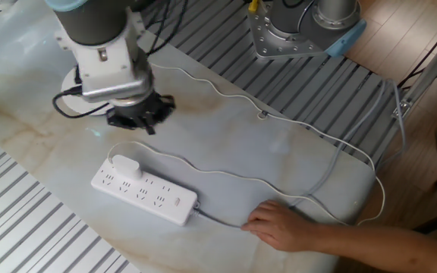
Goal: Plug in the power cord of the desk lamp, turn on the socket, and light up the desk lamp
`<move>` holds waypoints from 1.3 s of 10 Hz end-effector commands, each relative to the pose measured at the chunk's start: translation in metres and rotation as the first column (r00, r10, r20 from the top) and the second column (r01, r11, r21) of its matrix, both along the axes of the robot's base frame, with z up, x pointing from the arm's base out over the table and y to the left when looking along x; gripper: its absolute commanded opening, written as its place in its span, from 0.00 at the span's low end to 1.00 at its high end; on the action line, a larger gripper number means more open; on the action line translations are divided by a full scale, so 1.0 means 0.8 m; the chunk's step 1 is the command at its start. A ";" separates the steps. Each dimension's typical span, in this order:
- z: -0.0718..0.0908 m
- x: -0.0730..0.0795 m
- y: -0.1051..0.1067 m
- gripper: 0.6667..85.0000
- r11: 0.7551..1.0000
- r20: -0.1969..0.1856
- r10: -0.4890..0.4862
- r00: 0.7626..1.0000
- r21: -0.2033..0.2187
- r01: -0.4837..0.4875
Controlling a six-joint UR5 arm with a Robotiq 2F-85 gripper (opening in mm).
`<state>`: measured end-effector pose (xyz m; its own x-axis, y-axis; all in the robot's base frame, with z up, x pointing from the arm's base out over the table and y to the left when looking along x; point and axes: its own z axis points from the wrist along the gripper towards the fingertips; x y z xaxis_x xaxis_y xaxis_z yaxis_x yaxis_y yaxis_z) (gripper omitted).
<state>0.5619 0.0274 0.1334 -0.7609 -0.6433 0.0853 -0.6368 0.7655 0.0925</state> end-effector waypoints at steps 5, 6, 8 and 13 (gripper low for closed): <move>-0.033 0.071 0.096 0.00 0.856 0.068 -0.516 0.854 -0.005 0.517; -0.046 0.082 0.087 0.00 0.834 0.090 -0.548 0.832 -0.018 0.551; -0.063 0.106 0.097 0.00 0.786 0.101 -0.618 0.780 0.036 0.618; -0.085 0.114 0.112 0.00 0.729 0.101 -0.684 0.722 0.064 0.682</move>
